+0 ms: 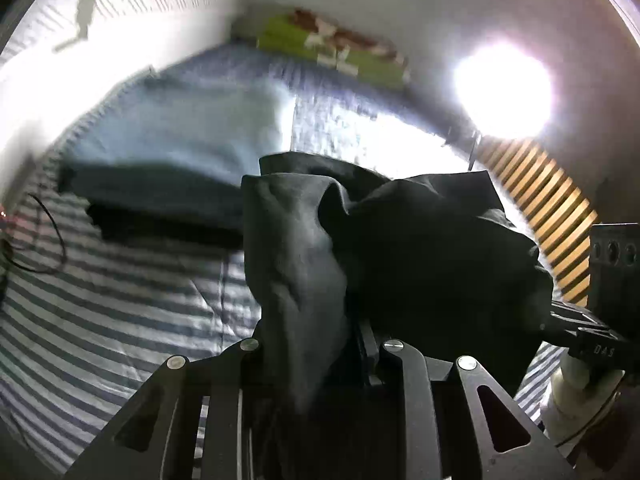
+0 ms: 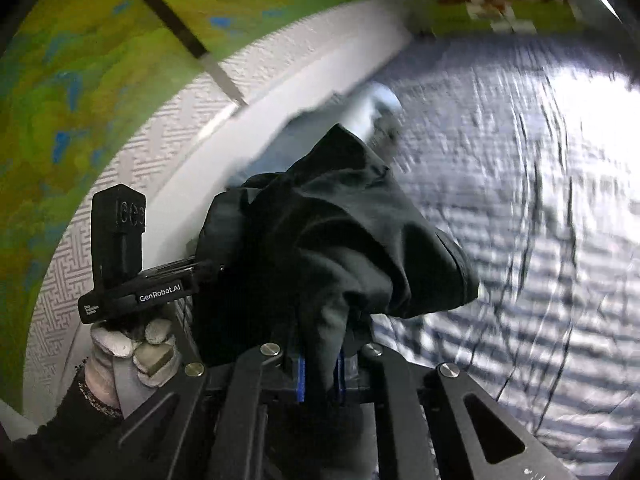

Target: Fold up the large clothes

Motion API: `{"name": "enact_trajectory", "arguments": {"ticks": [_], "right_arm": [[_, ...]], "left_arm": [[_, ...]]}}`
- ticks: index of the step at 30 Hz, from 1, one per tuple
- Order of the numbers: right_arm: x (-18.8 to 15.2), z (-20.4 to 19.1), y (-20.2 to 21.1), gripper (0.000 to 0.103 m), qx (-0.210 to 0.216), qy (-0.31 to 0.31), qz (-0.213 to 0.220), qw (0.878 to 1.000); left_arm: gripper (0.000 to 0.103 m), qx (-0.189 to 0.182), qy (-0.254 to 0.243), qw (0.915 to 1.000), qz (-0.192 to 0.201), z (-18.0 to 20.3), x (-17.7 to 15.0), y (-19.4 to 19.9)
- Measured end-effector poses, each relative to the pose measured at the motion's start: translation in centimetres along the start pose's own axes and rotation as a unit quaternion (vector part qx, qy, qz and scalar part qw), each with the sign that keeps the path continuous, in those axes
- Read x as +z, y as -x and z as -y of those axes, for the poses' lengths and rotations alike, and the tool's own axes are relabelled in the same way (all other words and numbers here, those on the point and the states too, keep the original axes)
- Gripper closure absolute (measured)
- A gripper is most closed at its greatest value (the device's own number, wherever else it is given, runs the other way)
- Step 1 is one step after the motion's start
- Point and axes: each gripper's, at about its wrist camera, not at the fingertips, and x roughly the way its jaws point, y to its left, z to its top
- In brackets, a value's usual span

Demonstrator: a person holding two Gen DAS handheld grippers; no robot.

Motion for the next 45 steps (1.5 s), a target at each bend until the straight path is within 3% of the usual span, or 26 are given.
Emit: {"name": "enact_trajectory", "arguments": {"ticks": [5, 9, 11, 14, 19, 23, 28, 34, 36, 38, 40, 41, 45], "right_arm": [[3.5, -6.0, 2.9, 0.094, -0.003, 0.076, 0.038, 0.996], [5.6, -10.3, 4.0, 0.094, 0.003, 0.125, 0.057, 0.99], [6.6, -12.1, 4.1, 0.094, 0.01, 0.143, 0.063, 0.988], [8.2, -14.5, 3.8, 0.094, 0.021, 0.168, 0.076, 0.983], [12.5, -15.8, 1.5, 0.094, 0.052, 0.163, 0.098, 0.98], [16.7, -13.9, -2.2, 0.094, 0.074, 0.125, 0.11, 0.983], [21.0, -7.9, -9.9, 0.094, 0.072, 0.055, 0.093, 0.992], [23.5, -0.3, -19.2, 0.094, 0.025, 0.003, 0.046, 0.999], [24.1, 1.2, -21.4, 0.083, -0.009, -0.006, 0.02, 1.0], [24.4, 2.4, -22.3, 0.081, -0.055, -0.015, 0.01, 0.998], [24.2, 3.7, -21.6, 0.068, -0.069, -0.03, 0.02, 0.997], [23.9, 4.4, -20.8, 0.056, -0.066, -0.04, 0.026, 0.997], [22.7, 5.4, -18.1, 0.055, -0.052, -0.049, 0.034, 0.997]], "left_arm": [[0.079, 0.016, -0.005, 0.9972, 0.073, 0.7, 2.4, 5.9], [0.079, 0.032, 0.006, 0.99, 0.137, 0.1, 3.8, 11.9], [0.08, 0.046, 0.0, 0.9866, 0.157, -0.5, 5.1, 16.3], [0.08, 0.065, -0.004, 0.982, 0.177, -1.9, 7.3, 19.8], [0.081, 0.098, -0.015, 0.9751, 0.198, -4.0, 12.6, 22.0], [0.081, 0.114, -0.022, 0.975, 0.19, -5.9, 17.5, 20.0], [0.081, 0.136, -0.014, 0.9814, 0.135, -10.0, 22.3, 10.8], [0.082, 0.165, -0.015, 0.9848, 0.053, -14.6, 25.4, -0.9], [0.074, 0.172, 0.001, 0.9845, 0.031, -16.1, 26.2, -3.5], [0.068, 0.182, 0.025, 0.9827, 0.022, -17.2, 26.8, -4.5], [0.062, 0.177, 0.046, 0.9824, 0.037, -18.1, 27.2, -3.9], [0.061, 0.181, 0.044, 0.9814, 0.048, -18.1, 27.2, -2.9], [0.061, 0.18, 0.031, 0.982, 0.048, -18.5, 26.1, -0.8]]}}
